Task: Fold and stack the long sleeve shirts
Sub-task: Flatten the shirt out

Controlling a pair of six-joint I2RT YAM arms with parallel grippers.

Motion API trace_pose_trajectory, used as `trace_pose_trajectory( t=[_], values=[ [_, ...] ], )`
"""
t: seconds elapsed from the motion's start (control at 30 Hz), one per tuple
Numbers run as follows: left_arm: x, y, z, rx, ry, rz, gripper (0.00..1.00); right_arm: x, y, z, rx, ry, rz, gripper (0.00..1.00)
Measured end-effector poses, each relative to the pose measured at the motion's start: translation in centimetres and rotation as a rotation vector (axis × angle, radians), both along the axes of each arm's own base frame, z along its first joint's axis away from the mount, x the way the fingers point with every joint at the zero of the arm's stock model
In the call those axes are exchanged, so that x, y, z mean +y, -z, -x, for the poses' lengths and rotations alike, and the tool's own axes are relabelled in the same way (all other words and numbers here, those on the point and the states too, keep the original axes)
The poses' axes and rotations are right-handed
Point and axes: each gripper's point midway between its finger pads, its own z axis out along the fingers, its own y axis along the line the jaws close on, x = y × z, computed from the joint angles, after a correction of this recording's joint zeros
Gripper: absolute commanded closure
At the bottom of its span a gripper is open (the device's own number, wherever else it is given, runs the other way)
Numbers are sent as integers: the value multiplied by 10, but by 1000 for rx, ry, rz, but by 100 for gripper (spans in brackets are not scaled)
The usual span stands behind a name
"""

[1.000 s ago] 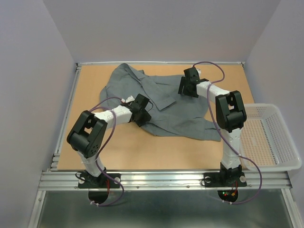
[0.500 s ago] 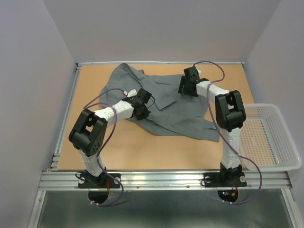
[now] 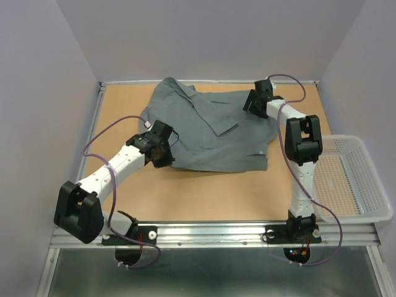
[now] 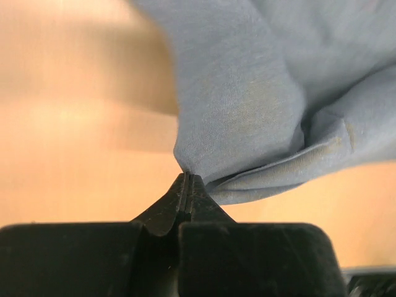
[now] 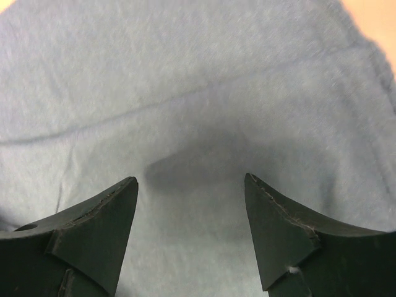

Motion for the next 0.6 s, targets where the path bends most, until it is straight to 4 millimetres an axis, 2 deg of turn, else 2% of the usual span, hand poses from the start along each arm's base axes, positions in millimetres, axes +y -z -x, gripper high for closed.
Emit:
trace_pose_trajectory(
  t=[0.1, 0.23, 0.3, 0.37, 0.4, 0.5, 0.53, 0.6],
  values=[
    [12, 10, 38, 105, 59, 2, 100, -12, -1, -11, -13, 23, 2, 25],
    [20, 14, 74, 184, 114, 16, 99, -17, -2, -16, -17, 31, 5, 25],
    [25, 9, 86, 198, 132, 21, 98, -19, -2, -15, -15, 32, 11, 25],
    [30, 3, 96, 204, 142, 25, 91, -20, -1, -15, -13, 30, 22, 25],
    [35, 0, 102, 208, 149, 24, 76, -21, -1, -15, -11, 28, 27, 24],
    [43, -5, 112, 222, 158, 22, 49, -22, -1, -13, -4, 18, 42, 24],
    [45, -6, 118, 235, 164, 25, 33, -21, -1, -12, -2, 13, 44, 24],
    [47, -6, 123, 249, 182, 28, 22, -22, -3, -10, 5, 6, 48, 24]
  ],
)
